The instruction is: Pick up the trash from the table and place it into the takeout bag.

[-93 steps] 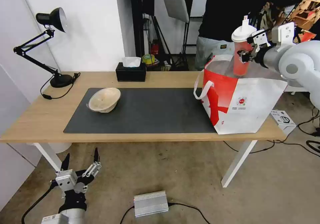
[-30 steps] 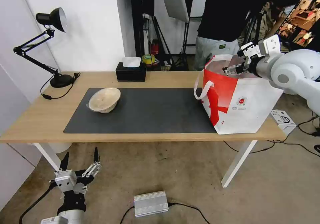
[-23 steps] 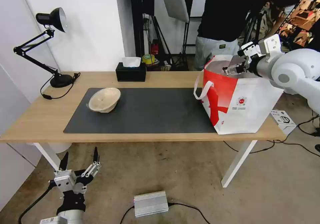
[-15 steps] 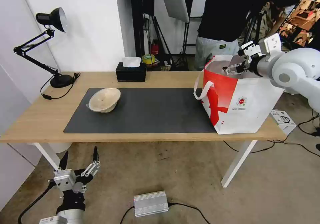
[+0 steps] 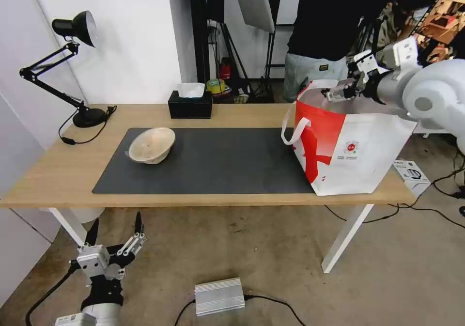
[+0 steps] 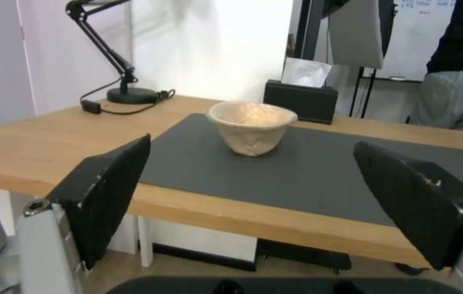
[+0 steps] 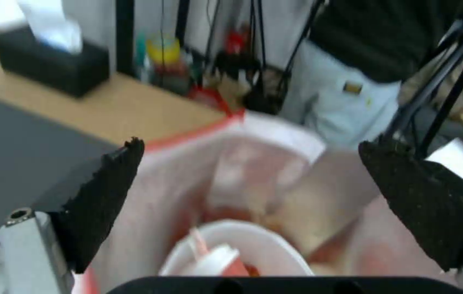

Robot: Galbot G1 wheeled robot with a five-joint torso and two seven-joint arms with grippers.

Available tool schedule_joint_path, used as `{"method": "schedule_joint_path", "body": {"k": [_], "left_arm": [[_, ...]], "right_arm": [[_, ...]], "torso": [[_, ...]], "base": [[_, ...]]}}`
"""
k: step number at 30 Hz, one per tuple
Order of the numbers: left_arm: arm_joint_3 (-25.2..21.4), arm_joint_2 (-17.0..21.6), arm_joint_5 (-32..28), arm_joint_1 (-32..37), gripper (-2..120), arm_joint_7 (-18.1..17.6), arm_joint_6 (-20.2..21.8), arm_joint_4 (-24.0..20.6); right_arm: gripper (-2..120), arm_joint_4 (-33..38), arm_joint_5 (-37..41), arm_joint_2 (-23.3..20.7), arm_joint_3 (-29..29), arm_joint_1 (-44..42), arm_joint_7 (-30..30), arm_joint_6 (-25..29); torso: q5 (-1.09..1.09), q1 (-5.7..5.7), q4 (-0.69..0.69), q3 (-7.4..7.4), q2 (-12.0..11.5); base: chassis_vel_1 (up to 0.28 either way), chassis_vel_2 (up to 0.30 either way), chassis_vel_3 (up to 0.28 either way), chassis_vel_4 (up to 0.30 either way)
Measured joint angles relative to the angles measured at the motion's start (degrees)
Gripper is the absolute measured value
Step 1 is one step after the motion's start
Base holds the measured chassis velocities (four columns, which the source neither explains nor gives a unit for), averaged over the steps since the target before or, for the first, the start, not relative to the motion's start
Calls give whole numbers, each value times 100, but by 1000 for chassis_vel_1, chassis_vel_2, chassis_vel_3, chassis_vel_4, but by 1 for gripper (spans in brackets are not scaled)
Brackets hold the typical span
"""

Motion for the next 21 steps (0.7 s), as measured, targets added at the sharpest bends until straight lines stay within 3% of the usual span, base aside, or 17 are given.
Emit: {"method": "schedule_joint_path", "body": {"k": [5,12,13,21], "left_arm": [[-34,-23,-3,51,100,9,1,-50],[-91,-41,-20,138,100,13,-8,-158],[-91,-41,-20,138,100,13,-8,-158],[-96,-102,8,192,100,16,-27,-215]], "right_arm": [[100,535,93,-135,425,-267,233,663],[100,1287,22,-224,1134,-1279,616,2300],[100,1287,22,-224,1134,-1279,616,2300],[100,2109,-532,-180,2020,-2960,840,3833]], "torso": [[0,0,-1,0,0],[1,0,0,0,0],[1,0,0,0,0],[3,0,1,0,0]], "base": [[0,0,0,0],[0,0,0,0],[0,0,0,0],[0,0,0,0]]}}
